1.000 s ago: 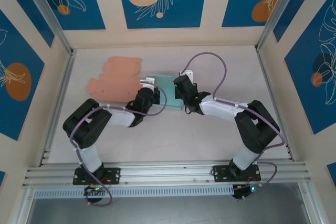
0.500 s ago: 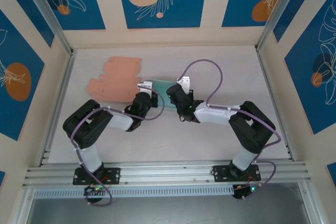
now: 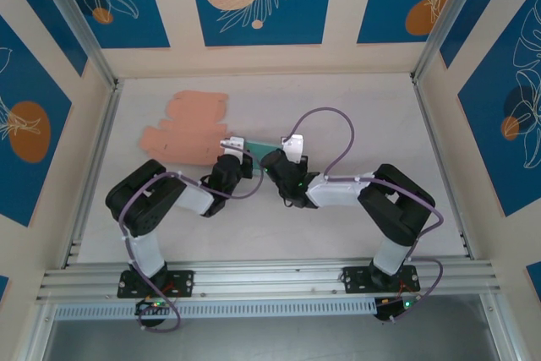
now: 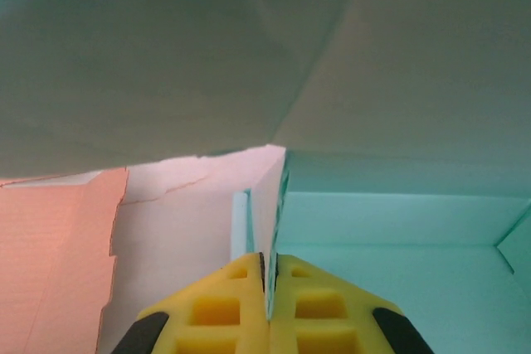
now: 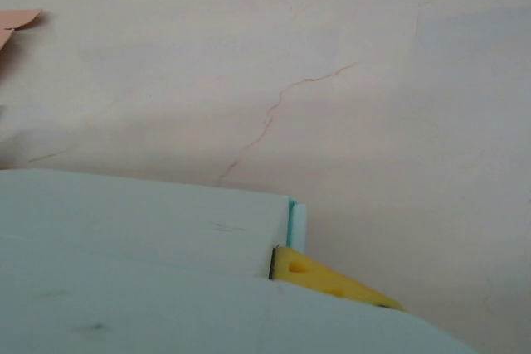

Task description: Fold the paper box

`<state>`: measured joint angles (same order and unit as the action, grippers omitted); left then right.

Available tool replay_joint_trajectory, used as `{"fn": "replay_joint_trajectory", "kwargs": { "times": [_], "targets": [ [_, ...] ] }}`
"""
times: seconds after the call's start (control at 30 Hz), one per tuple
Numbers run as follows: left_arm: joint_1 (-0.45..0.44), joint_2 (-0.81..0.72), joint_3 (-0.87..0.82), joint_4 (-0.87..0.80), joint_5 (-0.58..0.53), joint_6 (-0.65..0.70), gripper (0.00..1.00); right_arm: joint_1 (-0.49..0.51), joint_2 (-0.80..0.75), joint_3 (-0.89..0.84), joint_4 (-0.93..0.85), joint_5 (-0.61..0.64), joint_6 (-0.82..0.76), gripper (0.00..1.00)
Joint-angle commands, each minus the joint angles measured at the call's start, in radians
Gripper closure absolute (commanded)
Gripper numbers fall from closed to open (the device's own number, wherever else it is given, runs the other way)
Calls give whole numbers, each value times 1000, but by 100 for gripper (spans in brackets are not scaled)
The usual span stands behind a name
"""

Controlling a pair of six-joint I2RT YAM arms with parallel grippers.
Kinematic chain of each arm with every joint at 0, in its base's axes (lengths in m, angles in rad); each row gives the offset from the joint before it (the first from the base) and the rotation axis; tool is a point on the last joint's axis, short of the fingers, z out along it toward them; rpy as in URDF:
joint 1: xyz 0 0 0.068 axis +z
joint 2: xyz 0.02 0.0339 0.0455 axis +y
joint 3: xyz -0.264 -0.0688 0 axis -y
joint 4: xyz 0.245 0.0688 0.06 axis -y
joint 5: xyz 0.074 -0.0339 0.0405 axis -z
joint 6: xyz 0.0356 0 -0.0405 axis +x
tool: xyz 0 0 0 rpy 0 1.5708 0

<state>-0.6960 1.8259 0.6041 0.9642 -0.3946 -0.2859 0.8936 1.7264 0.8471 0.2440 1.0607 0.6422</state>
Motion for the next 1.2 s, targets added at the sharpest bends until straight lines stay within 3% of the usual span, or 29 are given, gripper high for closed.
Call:
{"fn": "replay_joint_trajectory", "kwargs": {
  "times": [0.0,0.13,0.27,0.47,0.57,0.7,0.83,0.97,1.17],
  "targets": [
    [-25,38,-32,-25,81,1,100,41,55,-65,-40,-93,65,99],
    [-26,36,-68,4,80,7,100,50,50,-112,3,-55,58,100],
    [-26,26,-102,22,105,17,86,51,59,-138,48,-51,20,100],
    [-25,-27,-143,-33,109,-25,74,50,79,-146,42,-36,35,100],
    [-25,-84,-172,-51,134,-44,60,49,89,-143,40,-36,40,100],
    [-25,-181,-213,-113,144,-84,34,50,100,-130,27,-31,39,100],
    [-25,-273,-260,-183,144,-128,16,45,109,-120,25,-32,40,100],
    [-24,-437,-321,-279,145,-179,5,44,110,-118,17,-25,46,100],
    [-24,-918,-389,-602,49,-274,4,47,109,-124,18,-27,47,100]
  ]
}}
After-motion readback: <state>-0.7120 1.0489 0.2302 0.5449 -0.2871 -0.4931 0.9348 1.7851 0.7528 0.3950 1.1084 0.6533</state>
